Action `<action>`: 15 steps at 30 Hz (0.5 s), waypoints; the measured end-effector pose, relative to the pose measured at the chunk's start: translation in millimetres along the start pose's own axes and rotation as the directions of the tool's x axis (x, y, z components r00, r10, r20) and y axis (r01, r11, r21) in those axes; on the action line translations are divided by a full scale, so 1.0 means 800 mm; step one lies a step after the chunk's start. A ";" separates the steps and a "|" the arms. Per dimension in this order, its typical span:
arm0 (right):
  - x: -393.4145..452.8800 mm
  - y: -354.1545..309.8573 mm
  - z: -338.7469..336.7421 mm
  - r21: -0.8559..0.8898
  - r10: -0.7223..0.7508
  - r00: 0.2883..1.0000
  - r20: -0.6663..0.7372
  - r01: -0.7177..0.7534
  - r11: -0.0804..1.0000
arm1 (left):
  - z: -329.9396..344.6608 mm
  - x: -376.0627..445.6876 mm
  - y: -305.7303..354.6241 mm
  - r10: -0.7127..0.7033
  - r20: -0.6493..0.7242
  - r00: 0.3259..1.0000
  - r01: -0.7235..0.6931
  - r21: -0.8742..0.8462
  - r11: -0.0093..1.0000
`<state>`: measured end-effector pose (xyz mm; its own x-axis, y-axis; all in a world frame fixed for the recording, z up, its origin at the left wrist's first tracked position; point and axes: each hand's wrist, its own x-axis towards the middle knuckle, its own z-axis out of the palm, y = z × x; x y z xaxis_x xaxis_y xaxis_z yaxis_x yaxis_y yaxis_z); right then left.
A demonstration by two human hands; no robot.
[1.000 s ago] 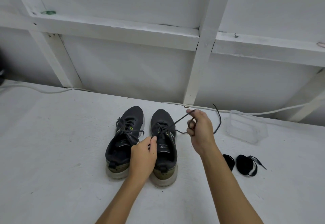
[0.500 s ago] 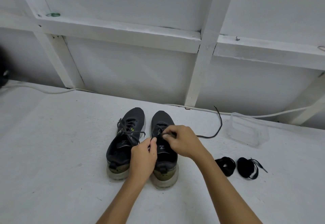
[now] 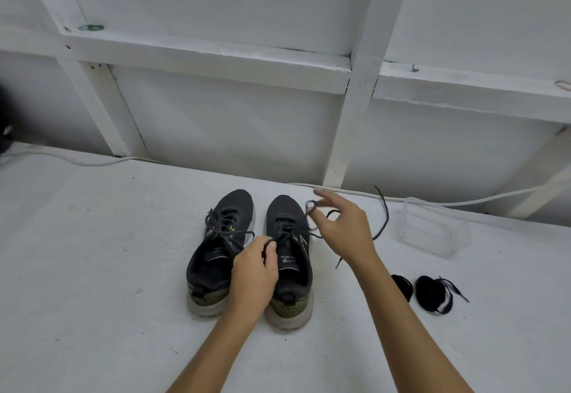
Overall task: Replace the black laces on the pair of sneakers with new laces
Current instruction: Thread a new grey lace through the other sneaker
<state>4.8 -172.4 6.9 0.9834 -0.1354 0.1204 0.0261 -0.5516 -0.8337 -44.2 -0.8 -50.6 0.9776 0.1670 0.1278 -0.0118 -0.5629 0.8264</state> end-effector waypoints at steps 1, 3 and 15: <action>0.003 0.001 0.000 -0.064 -0.012 1.000 0.004 0.012 0.998 | -0.001 -0.001 0.003 0.001 0.003 1.000 -0.001 -0.013 1.000; 0.006 0.004 0.000 -0.075 -0.016 1.000 0.008 0.016 0.997 | -0.003 0.000 0.005 0.071 0.003 0.997 -0.071 0.020 0.997; -0.009 0.042 0.027 -0.354 0.136 0.936 0.325 -0.013 0.935 | -0.014 0.038 0.038 0.189 0.480 0.856 -0.409 0.407 0.817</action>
<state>2.9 -171.9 -33.3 0.9822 0.0658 -0.1758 -0.0517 -0.8053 -0.5906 -16.8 -3.8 -16.0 0.9359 -0.3522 0.0024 -0.3237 -0.8575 0.3999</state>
